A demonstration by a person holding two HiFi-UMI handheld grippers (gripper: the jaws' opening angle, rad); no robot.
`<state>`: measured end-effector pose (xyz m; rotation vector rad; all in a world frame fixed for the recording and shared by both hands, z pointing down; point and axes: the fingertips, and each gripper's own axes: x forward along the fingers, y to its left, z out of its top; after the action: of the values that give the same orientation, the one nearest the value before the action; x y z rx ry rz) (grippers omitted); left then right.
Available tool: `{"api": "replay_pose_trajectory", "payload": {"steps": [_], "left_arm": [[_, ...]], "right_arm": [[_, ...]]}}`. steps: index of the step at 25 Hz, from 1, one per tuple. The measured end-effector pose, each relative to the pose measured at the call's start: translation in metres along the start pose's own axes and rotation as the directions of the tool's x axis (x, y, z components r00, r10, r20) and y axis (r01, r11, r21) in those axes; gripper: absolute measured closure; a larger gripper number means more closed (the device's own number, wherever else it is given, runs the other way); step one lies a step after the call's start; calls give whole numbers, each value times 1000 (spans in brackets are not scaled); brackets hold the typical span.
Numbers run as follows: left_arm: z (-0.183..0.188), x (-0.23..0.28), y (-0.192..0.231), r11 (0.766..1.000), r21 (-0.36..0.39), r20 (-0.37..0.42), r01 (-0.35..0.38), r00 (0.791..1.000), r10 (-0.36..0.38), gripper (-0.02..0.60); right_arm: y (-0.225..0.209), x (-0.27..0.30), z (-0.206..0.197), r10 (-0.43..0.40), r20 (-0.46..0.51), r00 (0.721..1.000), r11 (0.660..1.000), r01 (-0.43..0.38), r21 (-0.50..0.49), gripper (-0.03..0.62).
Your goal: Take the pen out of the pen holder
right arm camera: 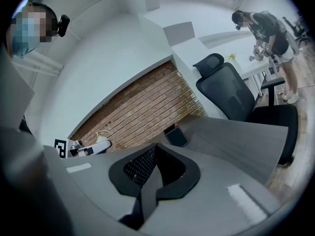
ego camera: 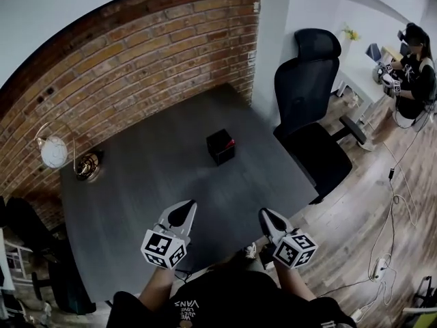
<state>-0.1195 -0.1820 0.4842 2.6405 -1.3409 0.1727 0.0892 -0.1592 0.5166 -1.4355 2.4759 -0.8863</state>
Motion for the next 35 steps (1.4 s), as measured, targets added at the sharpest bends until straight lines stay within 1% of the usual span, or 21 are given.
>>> {"api": "replay_pose_trajectory", "payload": {"steps": [7,12,15,20,24,29,33,35], "left_arm": [[3,45,10,999,43,-2,-28,1000,28,528],[7,79,19,997,65,-3,-39,999,39,528],[11,97,21,996,86,-7,-28,1000,29,528],[14,129,21,992,121,-21,20,1000,-18,526],[12,157,22,986,154,-62,62,997,-53,523],[5,191,23,977,188,-129,104,988,-80,470],[-3,213,28,974,189,-183,123,979,-88,413],[-8,221,31,973,191,-210,130,974,-89,411]], "right_arm": [[-23,20,14,40,-18,999,999,-39,15,592],[-40,22,17,48,-32,998,999,-47,23,592],[-49,24,17,49,-41,998,998,-48,27,592],[-59,31,20,59,-58,997,998,-58,32,592],[-69,37,24,62,-67,996,998,-60,38,592],[-82,47,28,72,-78,994,997,-68,47,592],[-89,53,29,85,-94,992,995,-81,51,592],[-92,55,29,91,-101,991,995,-86,54,592]]}}
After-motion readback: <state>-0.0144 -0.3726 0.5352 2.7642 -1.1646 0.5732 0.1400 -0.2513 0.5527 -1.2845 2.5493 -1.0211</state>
